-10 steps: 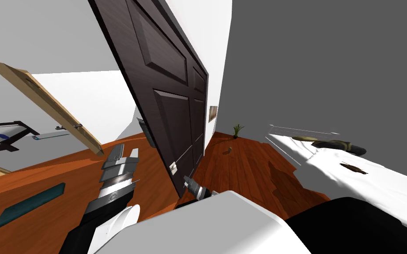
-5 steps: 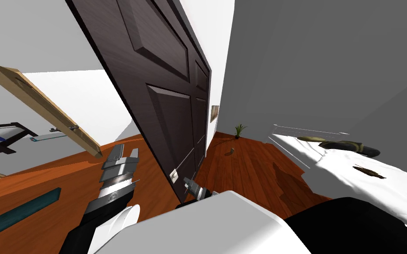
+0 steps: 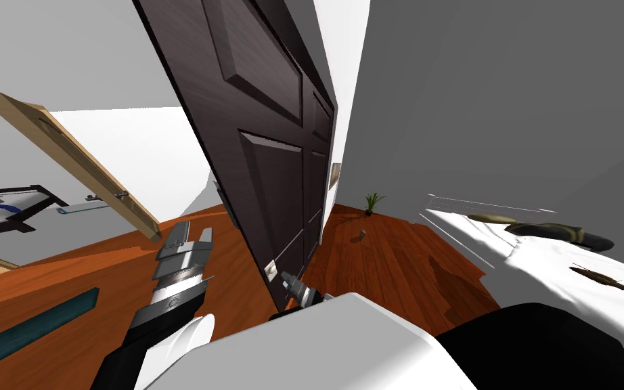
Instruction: Push the door open
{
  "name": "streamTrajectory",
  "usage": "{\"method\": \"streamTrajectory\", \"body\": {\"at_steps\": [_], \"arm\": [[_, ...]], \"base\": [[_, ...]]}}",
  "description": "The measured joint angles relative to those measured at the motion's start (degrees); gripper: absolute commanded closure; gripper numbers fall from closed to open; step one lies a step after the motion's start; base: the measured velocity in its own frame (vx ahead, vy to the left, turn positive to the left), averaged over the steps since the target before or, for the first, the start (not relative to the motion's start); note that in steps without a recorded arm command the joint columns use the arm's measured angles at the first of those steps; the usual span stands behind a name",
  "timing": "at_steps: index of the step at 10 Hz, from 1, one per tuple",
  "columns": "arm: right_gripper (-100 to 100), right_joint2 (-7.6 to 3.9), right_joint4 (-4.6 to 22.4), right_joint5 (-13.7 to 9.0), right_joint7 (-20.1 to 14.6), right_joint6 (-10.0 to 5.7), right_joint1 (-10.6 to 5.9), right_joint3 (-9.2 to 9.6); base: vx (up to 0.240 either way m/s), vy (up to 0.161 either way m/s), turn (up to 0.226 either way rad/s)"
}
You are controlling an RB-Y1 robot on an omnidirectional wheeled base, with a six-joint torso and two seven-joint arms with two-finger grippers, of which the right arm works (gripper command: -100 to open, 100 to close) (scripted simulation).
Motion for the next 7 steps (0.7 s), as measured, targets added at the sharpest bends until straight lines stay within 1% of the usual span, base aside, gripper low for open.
{"method": "streamTrajectory", "body": {"at_steps": [1, 2, 5, 7], "arm": [[-100, 0.31, 0.4, 0.0, 0.1, -0.02, -0.09, -0.19], [100, 0.36, 0.4, 0.0, 0.1, -0.03, -0.12, -0.22], [100, 0.31, 0.4, 0.0, 0.1, -0.02, -0.1, -0.2], [100, 0.3, 0.4, 0.0, 0.1, -0.03, -0.08, -0.19]], "base": [[0.06, 0.064, -0.001], [-0.007, -0.007, -0.004], [-0.019, -0.022, 0.002], [-0.003, -0.003, 0.0]]}}
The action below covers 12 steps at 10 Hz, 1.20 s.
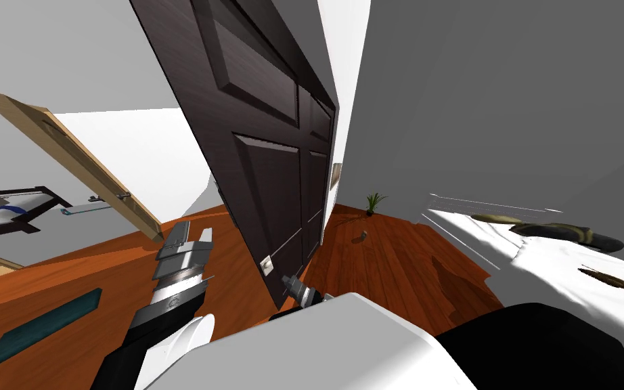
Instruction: Push the door open
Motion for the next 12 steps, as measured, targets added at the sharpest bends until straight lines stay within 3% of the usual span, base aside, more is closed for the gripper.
{"method": "streamTrajectory", "body": {"at_steps": [1, 4, 5, 12], "arm": [[-100, 0.0, 0.0, 0.0, 0.0, 0.0, 0.0, 0.0], [-100, 0.94, 0.5, -0.7, 1.3, 0.42, 0.34, -3.12], [-100, 1.76, 1.7, -1.0, 1.8, 0.25, 0.0, -4.3], [-100, 3.18, 3.3, -1.0, 2.5, 0.39, -0.81, -5.61]], "base": [[-0.078, 0.047, -0.139], [-0.144, 0.092, -0.122], [-0.074, 0.04, -0.024], [0.14, 0.136, 0.03]]}}
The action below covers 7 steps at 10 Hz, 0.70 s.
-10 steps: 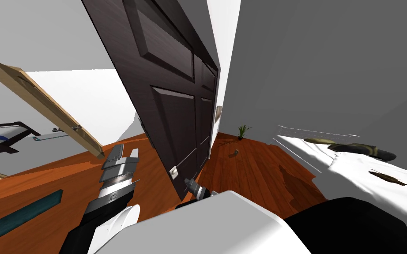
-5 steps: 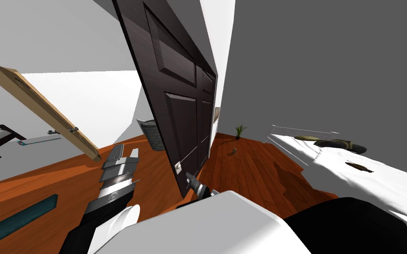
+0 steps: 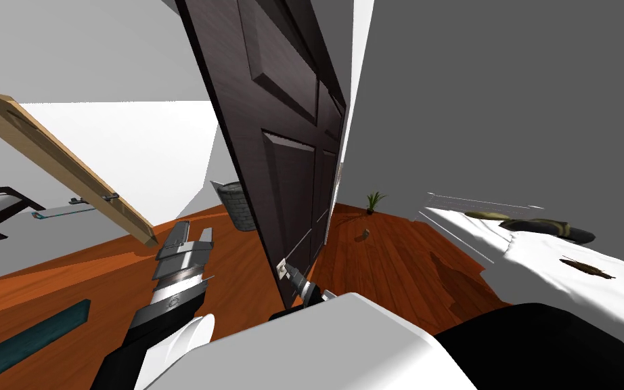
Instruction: Push the door open
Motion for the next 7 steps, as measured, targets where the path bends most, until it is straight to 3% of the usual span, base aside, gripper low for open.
{"method": "streamTrajectory", "body": {"at_steps": [2, 3, 7], "arm": [[-100, 0.4, 0.4, 0.0, 0.2, 0.03, -0.23, -0.34], [100, 0.43, 0.4, 0.0, 0.2, 0.04, -0.26, -0.35], [100, 0.4, 0.4, 0.0, 0.2, 0.03, -0.23, -0.34]], "base": [[0.09, 0.097, 0.015], [-0.01, -0.006, -0.002], [-0.015, -0.016, 0.001]]}}
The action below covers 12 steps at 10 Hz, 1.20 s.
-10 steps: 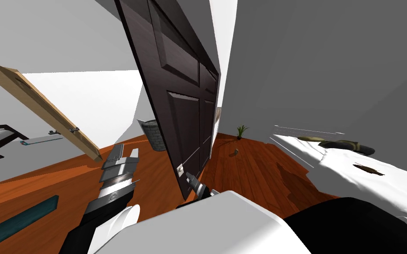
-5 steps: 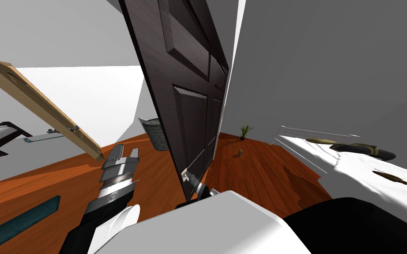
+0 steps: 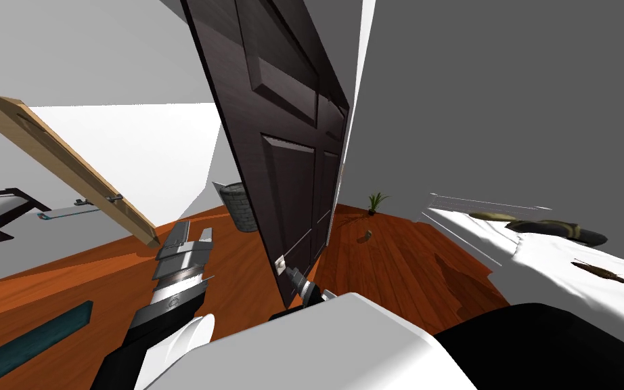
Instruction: Push the door open
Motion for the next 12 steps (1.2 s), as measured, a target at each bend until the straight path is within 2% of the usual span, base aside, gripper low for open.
{"method": "streamTrajectory", "body": {"at_steps": [1, 2, 6, 12], "arm": [[100, 0.0, 0.0, 0.0, 0.0, 0.0, 0.0, 0.0], [-100, 0.0, 0.0, 0.0, 0.0, 0.0, 0.0, 0.0], [-100, 0.03, -0.2, -0.6, 0.5, 0.12, 0.42, -1.54], [-100, 0.51, 0.7, -0.7, 1.0, -0.52, 0.32, -2.24]], "base": [[0.0, 0.0, 0.0], [-0.145, -0.074, -0.151], [-0.168, -0.065, -0.064], [0.137, 0.126, 0.024]]}}
